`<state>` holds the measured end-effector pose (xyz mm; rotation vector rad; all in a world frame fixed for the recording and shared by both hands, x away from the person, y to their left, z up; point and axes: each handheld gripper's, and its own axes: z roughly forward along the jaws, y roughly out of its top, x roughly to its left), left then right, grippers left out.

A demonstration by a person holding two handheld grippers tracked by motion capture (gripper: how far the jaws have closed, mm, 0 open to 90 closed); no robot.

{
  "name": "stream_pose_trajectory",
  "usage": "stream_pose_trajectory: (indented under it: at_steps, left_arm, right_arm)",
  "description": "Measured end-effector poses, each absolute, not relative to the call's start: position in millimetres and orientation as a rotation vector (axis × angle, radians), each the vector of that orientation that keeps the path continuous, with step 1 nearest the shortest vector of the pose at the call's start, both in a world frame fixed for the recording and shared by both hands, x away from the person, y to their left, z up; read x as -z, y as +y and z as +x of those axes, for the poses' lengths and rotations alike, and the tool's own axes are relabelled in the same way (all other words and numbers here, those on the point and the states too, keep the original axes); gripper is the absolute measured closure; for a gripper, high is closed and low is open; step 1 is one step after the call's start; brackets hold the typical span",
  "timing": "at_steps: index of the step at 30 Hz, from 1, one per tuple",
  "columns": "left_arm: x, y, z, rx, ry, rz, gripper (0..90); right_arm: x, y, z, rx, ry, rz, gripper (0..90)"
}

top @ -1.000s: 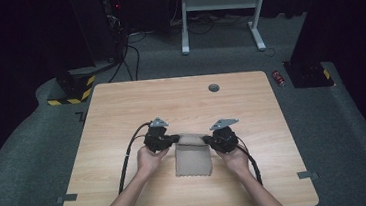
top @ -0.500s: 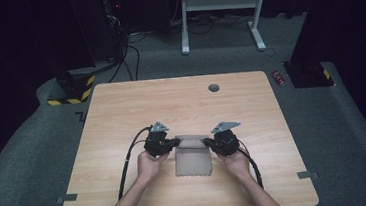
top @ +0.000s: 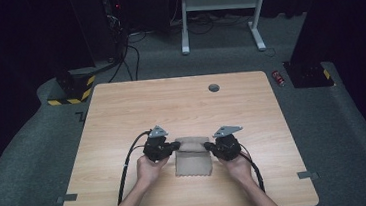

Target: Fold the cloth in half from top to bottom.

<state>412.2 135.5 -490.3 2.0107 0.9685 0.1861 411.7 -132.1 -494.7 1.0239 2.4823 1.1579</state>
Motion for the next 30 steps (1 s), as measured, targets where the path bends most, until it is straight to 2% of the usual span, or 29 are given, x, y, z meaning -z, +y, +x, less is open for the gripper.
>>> stream_pose_trajectory:
  at_steps: [30]
  left_arm:
    - [502.6, 134.1, 390.7, -0.168, 0.942, 2.057, 88.7]
  right_arm:
    - [500.3, -134.8, 382.4, -1.167, 2.51, 0.966, 88.5]
